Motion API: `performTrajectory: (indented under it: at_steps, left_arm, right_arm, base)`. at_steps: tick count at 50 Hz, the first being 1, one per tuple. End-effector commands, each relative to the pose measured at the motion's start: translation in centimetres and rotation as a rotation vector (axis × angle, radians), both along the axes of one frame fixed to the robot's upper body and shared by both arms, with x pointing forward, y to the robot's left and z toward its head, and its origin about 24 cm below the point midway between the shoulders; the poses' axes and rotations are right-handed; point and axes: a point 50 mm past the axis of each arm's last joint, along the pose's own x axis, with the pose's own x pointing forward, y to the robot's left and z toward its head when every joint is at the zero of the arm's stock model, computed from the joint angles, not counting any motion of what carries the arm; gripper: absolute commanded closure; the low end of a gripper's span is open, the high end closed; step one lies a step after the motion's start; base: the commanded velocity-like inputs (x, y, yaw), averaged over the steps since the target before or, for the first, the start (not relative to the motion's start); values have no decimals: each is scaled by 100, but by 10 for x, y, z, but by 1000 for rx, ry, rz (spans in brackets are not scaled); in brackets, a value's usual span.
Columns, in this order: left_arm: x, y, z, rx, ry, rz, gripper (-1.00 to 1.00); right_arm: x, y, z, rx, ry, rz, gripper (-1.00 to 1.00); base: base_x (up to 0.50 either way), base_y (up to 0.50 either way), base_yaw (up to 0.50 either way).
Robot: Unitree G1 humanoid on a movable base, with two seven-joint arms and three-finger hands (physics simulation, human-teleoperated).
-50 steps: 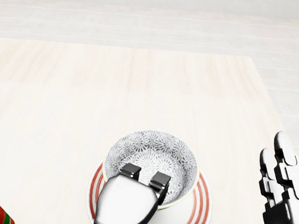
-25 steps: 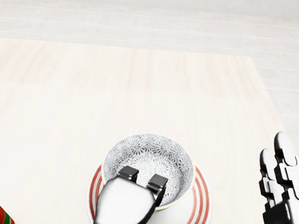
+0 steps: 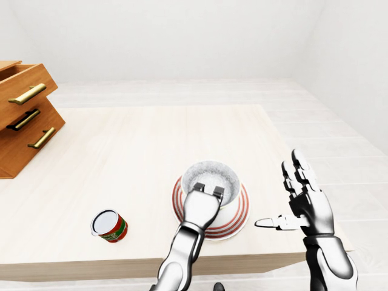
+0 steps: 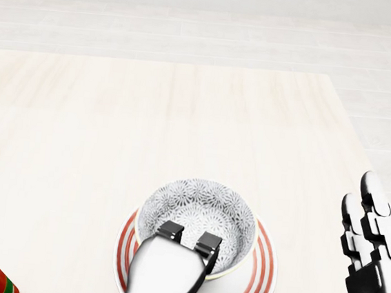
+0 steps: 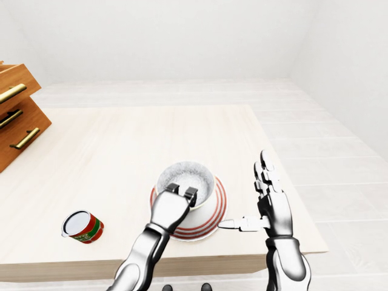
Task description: Put the bowl on the plate.
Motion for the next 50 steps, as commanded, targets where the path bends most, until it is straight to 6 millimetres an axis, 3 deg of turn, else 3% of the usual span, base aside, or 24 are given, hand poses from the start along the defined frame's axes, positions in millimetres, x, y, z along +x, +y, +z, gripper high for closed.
performTrajectory:
  at_steps: [1,50]
  left_arm:
    - [0,-1,2,-10,-39,-1,100]
    - [-1,-1,-11,-7,-20,-1,100]
  right_arm:
    - [1,0,0,2,1,0,-100]
    - [2,1,-3,5,8,6,-100]
  base:
    - [0,0,0]
    - [0,0,0]
